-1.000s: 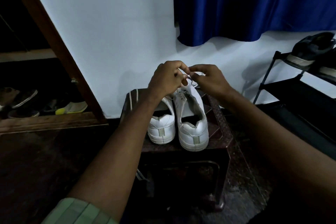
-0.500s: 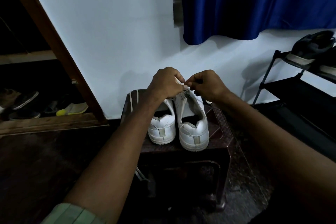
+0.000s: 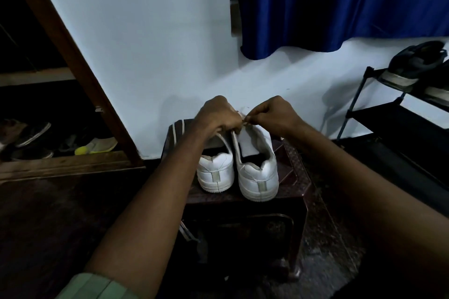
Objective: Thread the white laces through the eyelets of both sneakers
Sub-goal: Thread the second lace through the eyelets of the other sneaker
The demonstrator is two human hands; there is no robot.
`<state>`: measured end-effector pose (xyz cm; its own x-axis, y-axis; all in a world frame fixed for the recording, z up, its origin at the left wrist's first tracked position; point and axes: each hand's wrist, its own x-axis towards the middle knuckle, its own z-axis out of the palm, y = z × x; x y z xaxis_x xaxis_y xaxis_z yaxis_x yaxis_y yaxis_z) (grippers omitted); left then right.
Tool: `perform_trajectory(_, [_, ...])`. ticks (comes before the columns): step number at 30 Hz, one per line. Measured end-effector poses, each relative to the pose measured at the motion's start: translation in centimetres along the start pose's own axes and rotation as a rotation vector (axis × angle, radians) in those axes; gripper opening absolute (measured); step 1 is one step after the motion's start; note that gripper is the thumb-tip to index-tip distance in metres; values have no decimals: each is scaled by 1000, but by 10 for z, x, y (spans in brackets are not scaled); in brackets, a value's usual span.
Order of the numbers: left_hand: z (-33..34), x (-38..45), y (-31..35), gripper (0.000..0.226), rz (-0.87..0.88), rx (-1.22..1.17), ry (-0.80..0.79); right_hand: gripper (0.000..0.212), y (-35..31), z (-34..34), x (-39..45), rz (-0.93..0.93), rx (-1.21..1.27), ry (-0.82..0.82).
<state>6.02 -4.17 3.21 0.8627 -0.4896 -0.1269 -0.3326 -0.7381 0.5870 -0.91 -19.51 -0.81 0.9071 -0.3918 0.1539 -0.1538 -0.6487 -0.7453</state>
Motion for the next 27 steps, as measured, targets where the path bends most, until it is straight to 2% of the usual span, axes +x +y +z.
perform_trajectory(7, [-12, 5, -18, 43, -61, -251, -143, 3, 2, 11, 0, -83, -181, 55])
perform_trajectory(15, [-11, 6, -19, 43, -52, -297, -173, 20, -3, 17, -8, -68, -32, 166])
perform_trajectory(19, [-11, 5, -19, 44, -59, -305, -167, 23, -6, 27, -10, -44, -69, 227])
perform_trajectory(27, [-11, 3, -17, 43, -86, -356, -172, 26, -11, 20, -10, -103, -152, 136])
